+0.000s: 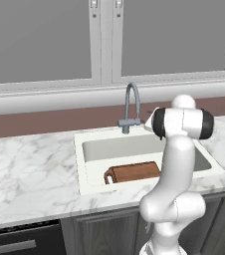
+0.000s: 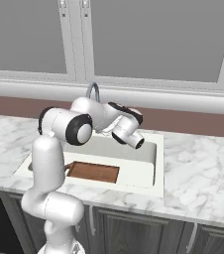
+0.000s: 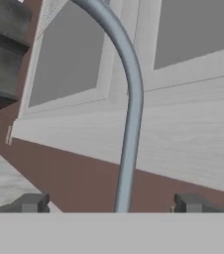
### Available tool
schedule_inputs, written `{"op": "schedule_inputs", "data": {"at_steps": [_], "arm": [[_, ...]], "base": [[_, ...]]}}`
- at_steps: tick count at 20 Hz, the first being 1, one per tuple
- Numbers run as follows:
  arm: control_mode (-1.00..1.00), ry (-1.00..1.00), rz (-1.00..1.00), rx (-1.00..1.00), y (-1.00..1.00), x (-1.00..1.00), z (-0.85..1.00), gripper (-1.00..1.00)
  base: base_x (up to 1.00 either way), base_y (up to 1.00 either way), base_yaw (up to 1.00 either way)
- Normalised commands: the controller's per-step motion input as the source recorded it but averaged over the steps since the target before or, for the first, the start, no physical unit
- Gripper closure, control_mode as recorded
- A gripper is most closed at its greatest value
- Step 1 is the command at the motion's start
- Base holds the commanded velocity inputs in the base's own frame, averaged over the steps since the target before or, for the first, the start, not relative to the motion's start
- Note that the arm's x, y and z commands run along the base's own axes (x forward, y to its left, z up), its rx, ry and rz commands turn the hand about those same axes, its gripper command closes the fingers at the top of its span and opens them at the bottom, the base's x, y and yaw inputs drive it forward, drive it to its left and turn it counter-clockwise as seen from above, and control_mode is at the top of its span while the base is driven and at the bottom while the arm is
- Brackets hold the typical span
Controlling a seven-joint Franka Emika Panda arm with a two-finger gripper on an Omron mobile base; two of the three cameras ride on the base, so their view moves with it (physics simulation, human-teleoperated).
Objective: Turn on the sink faucet with hot water and rinse the cutting board for ten seconds, then turn off the faucet. Push the cutting board to reach the water if necessary.
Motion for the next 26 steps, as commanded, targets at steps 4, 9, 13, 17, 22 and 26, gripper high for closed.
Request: {"op": "schedule_inputs", "data": {"at_steps": [4, 9, 13, 17, 22, 26], "arm": [[-1.00, 0.00, 0.05, 0.00, 0.00, 0.40, -0.22, -1.00], [-1.00, 0.00, 0.07, 0.00, 0.00, 0.41, -0.18, -1.00], [-1.00, 0.01, 0.07, 0.00, 0.00, 0.39, -0.25, -1.00], [-1.00, 0.03, 0.07, 0.00, 0.00, 0.38, -0.19, -1.00], [-1.00, 0.02, 0.10, 0.00, 0.00, 0.36, -0.09, -1.00], [-1.00, 0.02, 0.13, 0.00, 0.00, 0.26, 0.00, -1.00]], "base": [[0.00, 0.00, 0.00], [0.00, 0.00, 0.00], [0.00, 0.00, 0.00], [0.00, 0.00, 0.00], [0.00, 0.00, 0.00], [0.00, 0.00, 0.00]]}}
